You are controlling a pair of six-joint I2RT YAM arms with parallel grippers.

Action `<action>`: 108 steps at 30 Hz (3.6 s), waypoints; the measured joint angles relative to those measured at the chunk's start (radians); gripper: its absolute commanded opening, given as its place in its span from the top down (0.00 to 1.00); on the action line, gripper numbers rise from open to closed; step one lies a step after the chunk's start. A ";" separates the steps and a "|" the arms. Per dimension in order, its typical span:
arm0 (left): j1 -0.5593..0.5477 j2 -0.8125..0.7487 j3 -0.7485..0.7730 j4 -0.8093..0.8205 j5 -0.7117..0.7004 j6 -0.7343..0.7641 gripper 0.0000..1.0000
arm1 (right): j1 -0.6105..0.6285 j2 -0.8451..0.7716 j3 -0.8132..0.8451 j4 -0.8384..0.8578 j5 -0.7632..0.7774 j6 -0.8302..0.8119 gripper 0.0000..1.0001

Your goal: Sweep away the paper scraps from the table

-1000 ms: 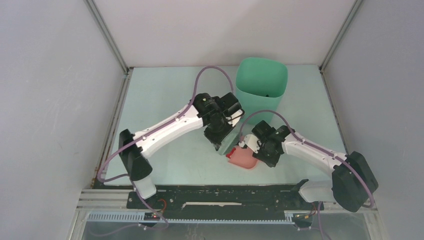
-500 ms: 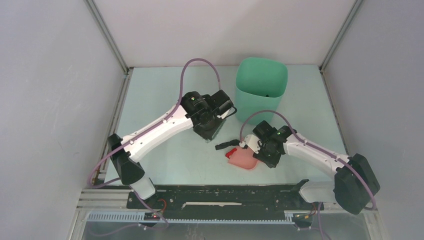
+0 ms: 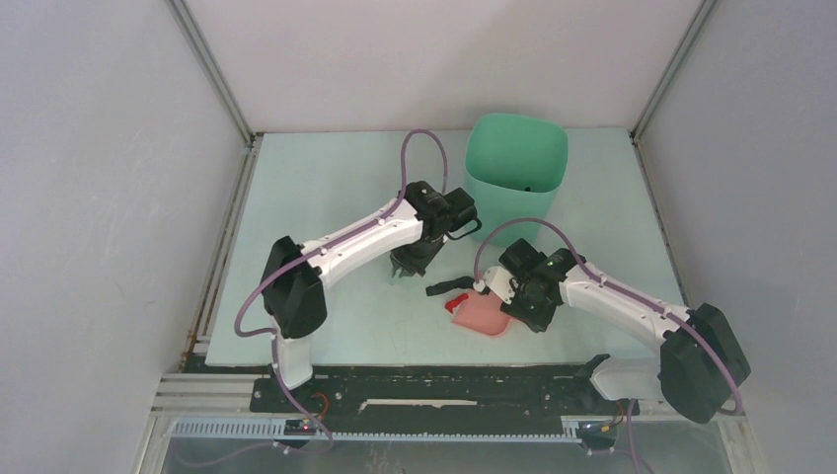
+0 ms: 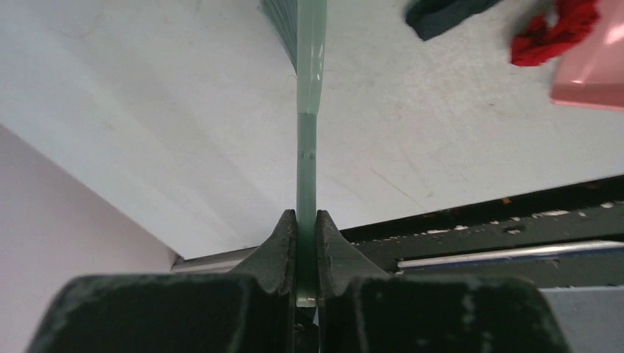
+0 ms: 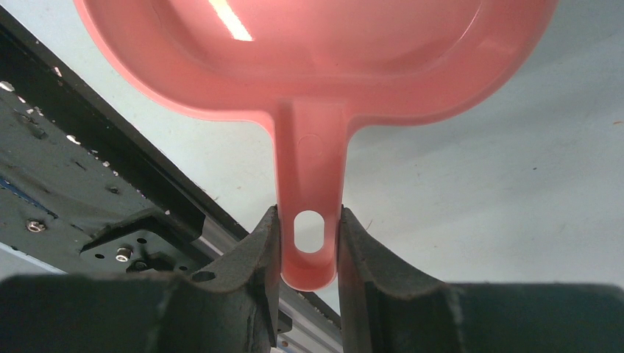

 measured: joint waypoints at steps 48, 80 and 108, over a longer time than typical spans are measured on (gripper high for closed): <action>0.013 -0.364 -0.158 0.149 0.183 -0.063 1.00 | -0.065 -0.161 -0.023 -0.063 0.021 -0.038 1.00; -0.069 -0.055 -0.071 0.244 0.411 -0.069 1.00 | -0.154 -0.061 -0.055 -0.087 0.041 -0.068 1.00; -0.111 -0.138 0.112 0.140 0.141 -0.132 1.00 | -0.144 -0.351 -0.060 -0.086 -0.057 -0.114 1.00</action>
